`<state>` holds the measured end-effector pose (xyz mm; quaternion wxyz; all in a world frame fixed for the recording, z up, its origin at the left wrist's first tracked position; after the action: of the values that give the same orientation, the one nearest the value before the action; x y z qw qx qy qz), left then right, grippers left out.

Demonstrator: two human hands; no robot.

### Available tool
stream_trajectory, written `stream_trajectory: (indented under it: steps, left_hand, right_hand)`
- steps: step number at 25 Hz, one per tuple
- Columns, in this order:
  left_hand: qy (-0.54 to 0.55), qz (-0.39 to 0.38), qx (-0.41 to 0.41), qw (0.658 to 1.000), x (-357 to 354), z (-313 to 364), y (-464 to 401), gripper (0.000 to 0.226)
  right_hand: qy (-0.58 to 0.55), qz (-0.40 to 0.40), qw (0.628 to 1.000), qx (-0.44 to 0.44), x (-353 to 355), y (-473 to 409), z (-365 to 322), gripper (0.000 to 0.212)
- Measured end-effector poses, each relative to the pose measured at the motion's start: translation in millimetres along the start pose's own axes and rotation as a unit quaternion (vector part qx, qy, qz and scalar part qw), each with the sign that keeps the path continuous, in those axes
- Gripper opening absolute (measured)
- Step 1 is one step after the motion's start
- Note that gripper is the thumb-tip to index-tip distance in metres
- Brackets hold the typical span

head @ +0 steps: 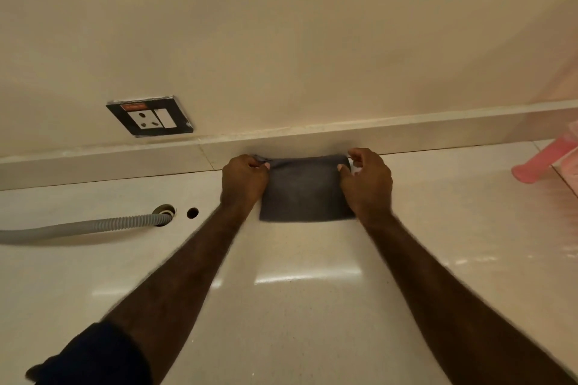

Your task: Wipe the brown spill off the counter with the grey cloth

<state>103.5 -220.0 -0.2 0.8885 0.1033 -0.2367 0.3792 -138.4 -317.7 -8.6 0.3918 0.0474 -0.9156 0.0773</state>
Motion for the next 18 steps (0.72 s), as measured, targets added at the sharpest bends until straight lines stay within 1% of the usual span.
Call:
stream_trajectory:
  steps: [1,3,4,5,6,7,8,9,11,14,16,18]
  left_hand:
    - [-0.04,0.029,-0.037,0.998,1.9,1.8,9.7,0.022]
    - [-0.115,0.076,-0.165,0.977,0.3,6.2,35.3,0.027]
    - [-0.141,0.065,-0.231,0.96,-4.8,6.4,46.9,0.032]
    - [-0.163,0.015,-0.272,0.948,-12.8,4.0,55.3,0.038]
    - [-0.187,-0.054,-0.285,0.939,-22.0,-1.3,60.4,0.046]
    - [-0.213,-0.116,-0.275,0.93,-28.9,-7.7,63.8,0.052]
    - [-0.23,-0.159,-0.256,0.925,-32.2,-14.8,64.6,0.056]
    - [-0.236,-0.183,-0.238,0.924,-32.6,-20.6,64.0,0.059]
    - [-0.249,-0.206,-0.222,0.92,-30.2,-27.9,62.6,0.062]
    - [-0.265,-0.23,-0.211,0.912,-23.7,-20.1,67.3,0.066]
    - [-0.261,-0.214,-0.221,0.915,-11.1,-6.3,77.1,0.069]
    - [-0.251,-0.189,-0.254,0.915,5.3,3.5,91.5,0.069]
  right_hand:
    - [0.031,0.007,0.998,0.054,-2.6,8.0,-3.3,0.043]
    - [0.105,-0.017,0.981,0.162,-13.3,22.9,-10.2,0.053]
    - [0.149,-0.047,0.968,0.199,-20.5,28.2,-12.2,0.059]
    - [0.196,-0.087,0.952,0.218,-27.9,32.4,-11.8,0.067]
    - [0.246,-0.125,0.935,0.224,-34.5,36.0,-9.1,0.075]
    - [0.28,-0.152,0.921,0.225,-39.8,38.0,-4.9,0.08]
    - [0.297,-0.162,0.913,0.226,-42.6,39.0,-1.4,0.083]
    - [0.302,-0.163,0.911,0.229,-44.2,38.9,0.7,0.084]
    - [0.311,-0.165,0.907,0.231,-43.6,40.1,-0.2,0.084]
    - [0.332,-0.187,0.899,0.215,-37.9,43.2,-5.7,0.081]
    - [0.355,-0.198,0.889,0.211,-21.4,48.7,-15.6,0.082]
    - [0.352,-0.181,0.893,0.214,-4.0,64.8,-22.0,0.083]
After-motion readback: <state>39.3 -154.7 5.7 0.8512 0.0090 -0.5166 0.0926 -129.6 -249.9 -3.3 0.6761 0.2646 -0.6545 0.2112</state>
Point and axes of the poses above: each hand's wrist, its own y-axis away from the middle knuckle, its own x-axis out of the back of the hand, z = x × y, the point moved 3 cm from there along -y, towards the middle knuckle, and after that the axes turned 11 degrees about y, right-handed, at the moved point
